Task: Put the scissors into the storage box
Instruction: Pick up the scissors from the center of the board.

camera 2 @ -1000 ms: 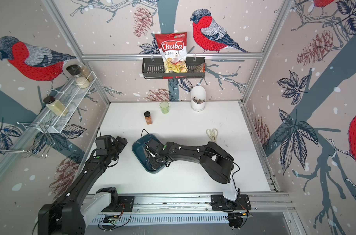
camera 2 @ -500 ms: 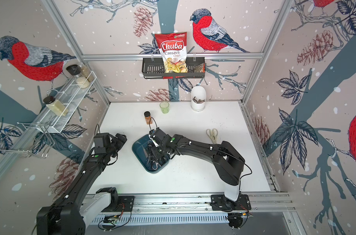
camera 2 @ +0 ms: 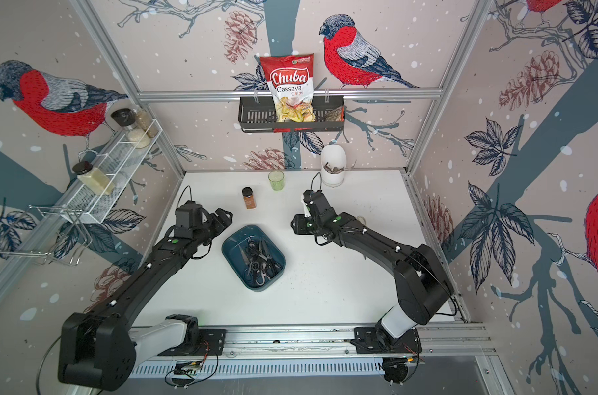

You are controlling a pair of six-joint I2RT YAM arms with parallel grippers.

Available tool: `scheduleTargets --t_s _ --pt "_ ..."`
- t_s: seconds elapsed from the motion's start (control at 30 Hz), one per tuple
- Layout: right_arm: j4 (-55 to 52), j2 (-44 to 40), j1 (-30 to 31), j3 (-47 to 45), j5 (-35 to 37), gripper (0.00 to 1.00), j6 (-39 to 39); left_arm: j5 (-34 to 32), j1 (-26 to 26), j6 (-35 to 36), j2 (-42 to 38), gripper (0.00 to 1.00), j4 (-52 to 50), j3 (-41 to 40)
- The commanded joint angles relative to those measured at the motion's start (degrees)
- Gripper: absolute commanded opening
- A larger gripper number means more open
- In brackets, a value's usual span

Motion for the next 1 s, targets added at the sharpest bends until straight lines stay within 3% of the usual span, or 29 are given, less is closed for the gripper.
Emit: scheduleTargets --t_s 0.0,0.23,0.37,0.63,0.97 --pt "-1.8 -0.9 -5.3 -1.9 0.7 0.48 2.7 -2.6 -3.3 3.0 1.8 0.91 -0.5 3.0" --pt "-4.4 -1.0 -19.4 -6.9 3.6 0.48 0.4 -4.6 -11.1 4.1 7.0 0.91 -0.9 6.8" --pt "-6.5 1.5 -23.4 -5.9 7.8 0.48 -2.1 -4.6 -13.9 3.4 9.5 0.91 -0.3 7.3" --pt "-10.5 9.6 -23.9 1.2 13.7 0.46 -8.2 -4.4 -17.2 2.4 11.8 0.91 -0.2 7.2" --pt "-12.7 18.5 -20.6 8.9 14.2 0.43 -13.0 -4.7 -17.8 1.9 11.6 0.91 -0.9 5.9"
